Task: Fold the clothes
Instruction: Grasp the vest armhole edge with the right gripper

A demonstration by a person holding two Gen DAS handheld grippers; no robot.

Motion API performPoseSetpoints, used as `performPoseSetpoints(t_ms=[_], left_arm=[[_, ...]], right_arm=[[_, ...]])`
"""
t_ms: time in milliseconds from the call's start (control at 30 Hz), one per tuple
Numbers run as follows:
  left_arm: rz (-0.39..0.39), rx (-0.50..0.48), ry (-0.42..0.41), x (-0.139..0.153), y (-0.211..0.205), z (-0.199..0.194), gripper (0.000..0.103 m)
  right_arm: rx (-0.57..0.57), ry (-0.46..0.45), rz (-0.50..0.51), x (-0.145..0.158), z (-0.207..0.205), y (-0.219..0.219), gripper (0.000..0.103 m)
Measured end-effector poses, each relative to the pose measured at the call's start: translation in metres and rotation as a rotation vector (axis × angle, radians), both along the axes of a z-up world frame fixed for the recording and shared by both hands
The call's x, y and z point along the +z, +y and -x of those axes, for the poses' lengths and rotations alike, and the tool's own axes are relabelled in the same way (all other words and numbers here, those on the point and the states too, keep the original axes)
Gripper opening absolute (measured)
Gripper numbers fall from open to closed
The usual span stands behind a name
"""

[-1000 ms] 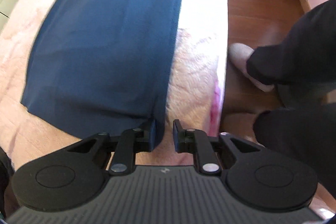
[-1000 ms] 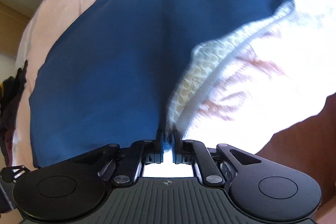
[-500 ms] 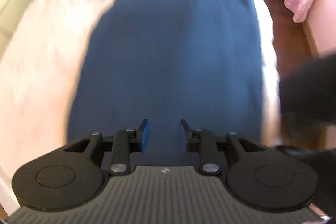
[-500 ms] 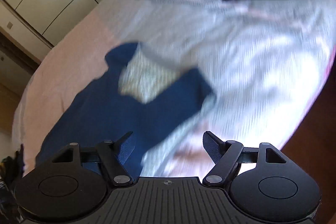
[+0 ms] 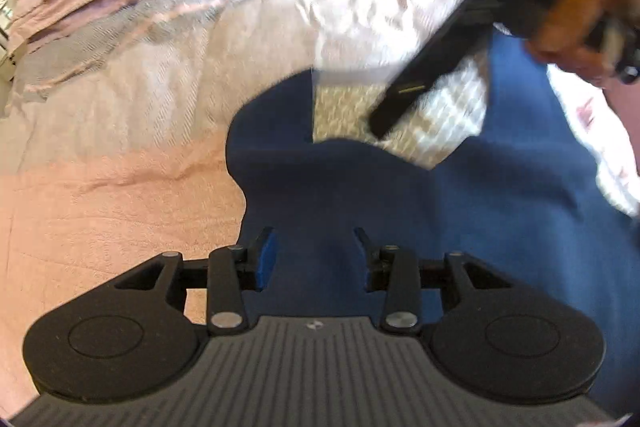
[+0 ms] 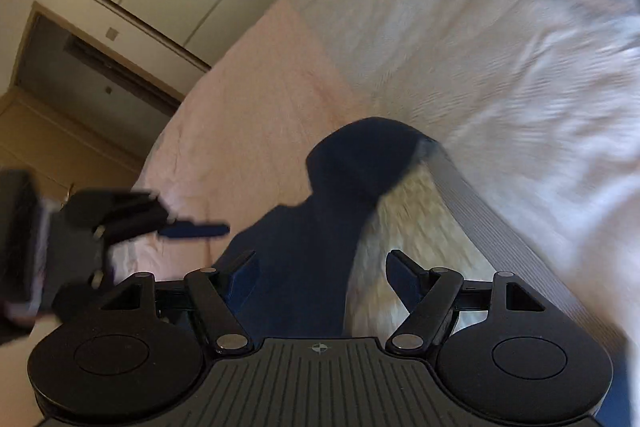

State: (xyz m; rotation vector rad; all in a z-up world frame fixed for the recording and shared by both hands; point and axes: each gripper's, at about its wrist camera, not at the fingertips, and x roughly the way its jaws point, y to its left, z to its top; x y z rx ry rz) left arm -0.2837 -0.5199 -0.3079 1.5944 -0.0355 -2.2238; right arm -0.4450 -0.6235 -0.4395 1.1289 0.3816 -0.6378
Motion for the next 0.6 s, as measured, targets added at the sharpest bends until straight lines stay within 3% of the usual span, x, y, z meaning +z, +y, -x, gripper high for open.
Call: performPoseSetpoints(t_ms=[67, 133, 200, 300, 367, 600], left_arm=[[-0.011, -0.006, -0.026, -0.011, 0.001, -0.003, 0.035], [-0.028, -0.004, -0.039, -0.023, 0.004, -0.006, 0.035], [-0.035, -0.008, -0.035, -0.022, 0.008, -0.01, 0.035], [-0.039, -0.013, -0.017, -0.02, 0.01, -0.01, 0.035], [-0.032, -0.024, -0.003, -0.017, 0.005, -0.006, 0.035], [0.045, -0.118, 0.031, -0.006, -0.039, 0.031, 0.037]], right_arm=[[0.014, -0.006, -0.093, -0.026, -0.023, -0.025, 0.056], [0.032, -0.055, -0.175, -0.046, -0.039, -0.036, 0.052], [-0.007, -0.083, -0.207, -0.053, -0.042, -0.04, 0.003], [-0.207, -0.018, -0.046, -0.021, -0.009, -0.029, 0.003], [-0.264, 0.057, 0.061, 0.0, 0.009, -0.016, 0.003], [-0.243, 0.178, 0.049, 0.019, 0.073, 0.026, 0.008]])
